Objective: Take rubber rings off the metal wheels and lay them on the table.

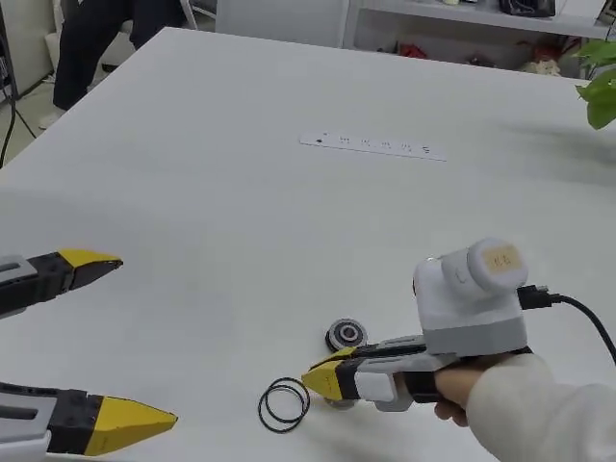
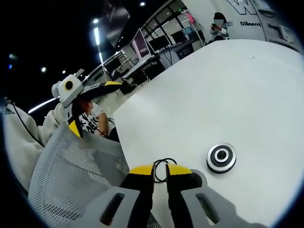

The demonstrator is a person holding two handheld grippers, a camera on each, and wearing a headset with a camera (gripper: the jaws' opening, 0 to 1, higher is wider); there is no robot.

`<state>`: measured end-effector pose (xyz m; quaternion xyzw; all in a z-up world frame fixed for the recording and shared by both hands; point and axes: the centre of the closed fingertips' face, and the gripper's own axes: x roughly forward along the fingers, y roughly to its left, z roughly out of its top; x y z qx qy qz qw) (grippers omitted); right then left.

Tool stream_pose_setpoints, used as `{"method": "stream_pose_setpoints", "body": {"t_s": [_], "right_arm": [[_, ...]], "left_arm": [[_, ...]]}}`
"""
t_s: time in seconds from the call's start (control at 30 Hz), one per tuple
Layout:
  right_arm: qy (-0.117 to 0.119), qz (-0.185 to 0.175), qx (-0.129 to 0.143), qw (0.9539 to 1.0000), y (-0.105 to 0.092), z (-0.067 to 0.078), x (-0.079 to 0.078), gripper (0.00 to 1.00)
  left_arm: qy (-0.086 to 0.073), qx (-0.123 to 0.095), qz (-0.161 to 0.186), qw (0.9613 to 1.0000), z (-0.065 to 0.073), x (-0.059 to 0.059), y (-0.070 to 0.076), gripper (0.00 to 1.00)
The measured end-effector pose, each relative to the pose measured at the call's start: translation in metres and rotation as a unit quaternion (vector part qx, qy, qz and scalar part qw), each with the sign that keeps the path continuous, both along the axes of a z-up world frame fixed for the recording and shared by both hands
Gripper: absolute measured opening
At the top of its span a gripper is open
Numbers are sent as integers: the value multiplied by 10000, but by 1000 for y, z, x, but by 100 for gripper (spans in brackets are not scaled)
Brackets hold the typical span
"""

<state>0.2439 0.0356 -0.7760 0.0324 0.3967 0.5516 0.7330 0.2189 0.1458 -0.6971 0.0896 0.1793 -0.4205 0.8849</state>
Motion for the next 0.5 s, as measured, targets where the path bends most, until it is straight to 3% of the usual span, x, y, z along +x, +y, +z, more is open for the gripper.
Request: {"method": "stream_pose_setpoints", "body": {"t_s": [0.5], "right_arm": [[-458,89,2,9989,-6,18,6,13]], "left_arm": [[-28,29,-52,10000,3,-3,-3,94]]}}
